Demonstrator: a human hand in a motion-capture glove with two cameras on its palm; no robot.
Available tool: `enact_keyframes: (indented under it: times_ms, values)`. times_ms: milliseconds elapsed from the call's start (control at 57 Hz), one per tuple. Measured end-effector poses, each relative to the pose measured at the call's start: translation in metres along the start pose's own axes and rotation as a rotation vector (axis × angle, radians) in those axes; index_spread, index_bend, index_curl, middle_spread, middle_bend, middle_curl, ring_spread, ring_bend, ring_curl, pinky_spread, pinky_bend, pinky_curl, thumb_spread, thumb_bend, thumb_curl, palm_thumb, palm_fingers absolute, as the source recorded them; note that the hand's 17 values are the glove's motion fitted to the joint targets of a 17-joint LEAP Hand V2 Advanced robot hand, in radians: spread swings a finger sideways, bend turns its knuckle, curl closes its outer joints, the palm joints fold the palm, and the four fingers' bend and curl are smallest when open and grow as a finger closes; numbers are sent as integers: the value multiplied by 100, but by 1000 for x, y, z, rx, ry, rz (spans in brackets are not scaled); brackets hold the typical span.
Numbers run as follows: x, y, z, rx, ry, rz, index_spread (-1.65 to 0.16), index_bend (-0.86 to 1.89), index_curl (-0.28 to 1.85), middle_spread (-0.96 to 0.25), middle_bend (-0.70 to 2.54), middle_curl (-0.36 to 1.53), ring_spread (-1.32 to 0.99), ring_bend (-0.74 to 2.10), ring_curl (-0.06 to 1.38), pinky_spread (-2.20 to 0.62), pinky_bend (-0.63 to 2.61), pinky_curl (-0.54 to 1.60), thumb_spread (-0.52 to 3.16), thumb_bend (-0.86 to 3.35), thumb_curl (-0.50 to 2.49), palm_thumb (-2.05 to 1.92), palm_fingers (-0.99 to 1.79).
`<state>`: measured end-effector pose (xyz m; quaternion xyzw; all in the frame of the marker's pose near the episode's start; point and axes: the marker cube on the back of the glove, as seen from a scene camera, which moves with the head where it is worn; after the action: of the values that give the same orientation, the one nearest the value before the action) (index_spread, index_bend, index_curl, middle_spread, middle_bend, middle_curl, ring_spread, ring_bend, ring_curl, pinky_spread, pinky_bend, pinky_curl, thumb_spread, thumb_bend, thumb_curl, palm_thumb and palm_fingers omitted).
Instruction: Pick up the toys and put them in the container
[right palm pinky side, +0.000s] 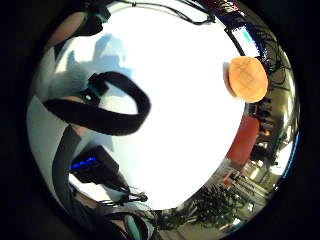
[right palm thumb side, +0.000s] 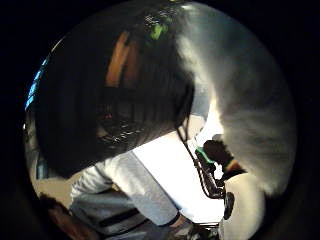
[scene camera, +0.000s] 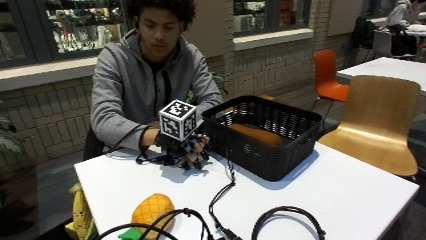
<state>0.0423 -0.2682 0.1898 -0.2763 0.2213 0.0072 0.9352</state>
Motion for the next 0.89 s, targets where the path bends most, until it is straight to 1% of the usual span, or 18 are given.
enact_keyframes:
  times_ms: [18,53,70,105,140,158,175,281,474,597,684,772,895]
  values:
    - [-2,0,2,22,9,3,-30,28,25,6,10,29,-4,52,26,-5,134,36,119,6,40,39,12]
    - [-5,-1,4,82,22,6,-29,32,27,5,11,28,-6,64,28,-9,130,35,124,13,42,50,24]
    - [-6,-2,5,110,29,5,-28,32,27,5,11,27,-7,66,28,-10,129,35,125,14,42,51,24]
    - [-7,-4,5,160,49,-2,-28,30,27,2,16,28,-12,85,33,-15,126,33,131,19,44,59,45]
    - [-7,-6,4,203,65,-17,-28,28,28,1,14,27,-14,92,35,-18,125,33,134,21,44,62,49]
    - [-7,-8,4,224,66,-26,-27,26,28,-2,22,30,-18,102,39,-21,125,33,135,25,47,69,64]
    - [-7,-9,4,241,62,-35,-27,24,27,-3,21,29,-19,104,39,-23,123,32,135,26,48,70,65]
    - [-5,-12,-2,307,42,-64,-26,19,30,-9,20,32,-27,116,47,-31,126,36,130,31,55,83,73]
    - [-5,-10,-21,365,23,-65,-25,19,35,-17,21,38,-34,120,52,-35,127,39,127,36,64,91,79]
    - [-6,-9,-59,422,-11,-84,-25,19,38,-21,20,42,-36,120,54,-36,126,40,126,36,68,92,80]
    - [-30,-3,-98,497,-40,-152,-26,19,41,-24,20,44,-37,119,55,-37,127,41,125,36,71,91,79]
    - [-60,-6,-133,554,-8,-234,-26,18,43,-26,19,47,-38,120,56,-37,127,42,125,36,74,90,79]
    - [-106,-22,-158,567,41,-338,-26,18,47,-28,19,52,-39,120,57,-37,129,43,123,35,77,89,77]
